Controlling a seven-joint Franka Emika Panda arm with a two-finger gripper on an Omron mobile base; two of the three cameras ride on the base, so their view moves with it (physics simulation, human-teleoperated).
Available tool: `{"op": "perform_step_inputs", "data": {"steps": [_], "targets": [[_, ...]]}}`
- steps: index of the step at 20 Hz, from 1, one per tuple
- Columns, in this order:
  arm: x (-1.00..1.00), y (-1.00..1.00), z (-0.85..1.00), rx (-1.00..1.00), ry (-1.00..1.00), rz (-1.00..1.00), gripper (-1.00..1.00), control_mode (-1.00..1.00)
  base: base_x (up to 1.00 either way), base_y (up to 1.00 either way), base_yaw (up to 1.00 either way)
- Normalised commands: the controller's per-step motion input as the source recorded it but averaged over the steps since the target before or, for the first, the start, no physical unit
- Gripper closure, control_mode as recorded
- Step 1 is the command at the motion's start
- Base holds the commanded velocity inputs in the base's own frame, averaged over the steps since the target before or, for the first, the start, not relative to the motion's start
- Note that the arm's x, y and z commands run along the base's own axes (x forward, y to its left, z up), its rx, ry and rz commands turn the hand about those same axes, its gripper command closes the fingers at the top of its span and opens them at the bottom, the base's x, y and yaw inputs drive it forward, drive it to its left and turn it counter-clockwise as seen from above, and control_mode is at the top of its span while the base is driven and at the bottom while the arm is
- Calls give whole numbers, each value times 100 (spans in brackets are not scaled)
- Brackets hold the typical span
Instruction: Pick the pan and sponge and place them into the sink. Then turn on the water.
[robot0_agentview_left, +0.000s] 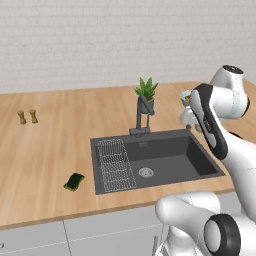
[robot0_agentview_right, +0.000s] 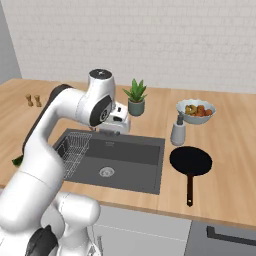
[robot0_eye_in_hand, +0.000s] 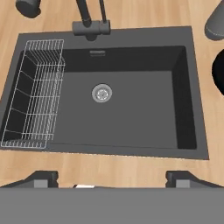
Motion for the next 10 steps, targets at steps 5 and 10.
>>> {"op": "perform_step_inputs", "data": {"steps": [5, 10], "targets": [[-14, -69, -37, 0, 1, -1, -100, -100, 0, 0, 0], [-4, -70, -37, 0, 2, -8, -100, -100, 0, 0, 0]]}}
